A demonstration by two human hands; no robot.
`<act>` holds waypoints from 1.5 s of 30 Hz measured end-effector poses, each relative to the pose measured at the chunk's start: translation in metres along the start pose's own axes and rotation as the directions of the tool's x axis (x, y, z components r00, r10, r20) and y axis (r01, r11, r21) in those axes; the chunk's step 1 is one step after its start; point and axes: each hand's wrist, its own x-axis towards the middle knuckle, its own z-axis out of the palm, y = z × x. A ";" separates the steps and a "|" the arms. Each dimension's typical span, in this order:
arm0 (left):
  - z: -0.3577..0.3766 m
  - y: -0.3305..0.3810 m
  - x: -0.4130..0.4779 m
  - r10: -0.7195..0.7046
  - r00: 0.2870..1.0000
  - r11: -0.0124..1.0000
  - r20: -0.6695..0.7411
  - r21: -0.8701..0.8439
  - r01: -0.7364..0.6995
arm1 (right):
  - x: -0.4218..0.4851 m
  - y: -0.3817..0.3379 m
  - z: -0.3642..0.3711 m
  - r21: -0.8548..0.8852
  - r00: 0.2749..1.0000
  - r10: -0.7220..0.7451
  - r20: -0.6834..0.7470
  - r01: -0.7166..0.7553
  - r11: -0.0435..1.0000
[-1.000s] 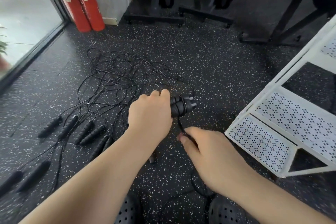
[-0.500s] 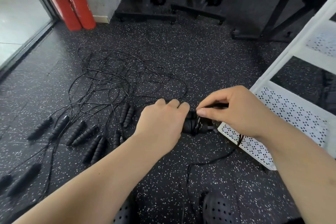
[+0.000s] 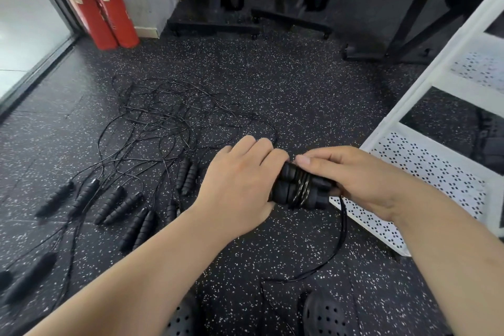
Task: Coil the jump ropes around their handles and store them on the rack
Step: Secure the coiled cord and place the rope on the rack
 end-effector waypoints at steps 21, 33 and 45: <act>-0.001 0.005 -0.002 0.031 0.994 0.999 0.106 -0.012 -0.030 | 0.000 0.001 -0.010 -0.038 0.996 -0.093 0.018 0.093 0.995; -0.004 0.005 0.000 -0.041 0.999 0.981 -0.013 -0.189 0.037 | 0.019 0.023 0.055 0.590 0.906 0.277 -0.318 -0.039 0.807; 0.005 -0.027 -0.001 -0.465 0.834 0.883 0.297 0.227 0.412 | -0.028 0.017 0.099 -0.729 0.965 -0.186 -0.183 -0.006 0.685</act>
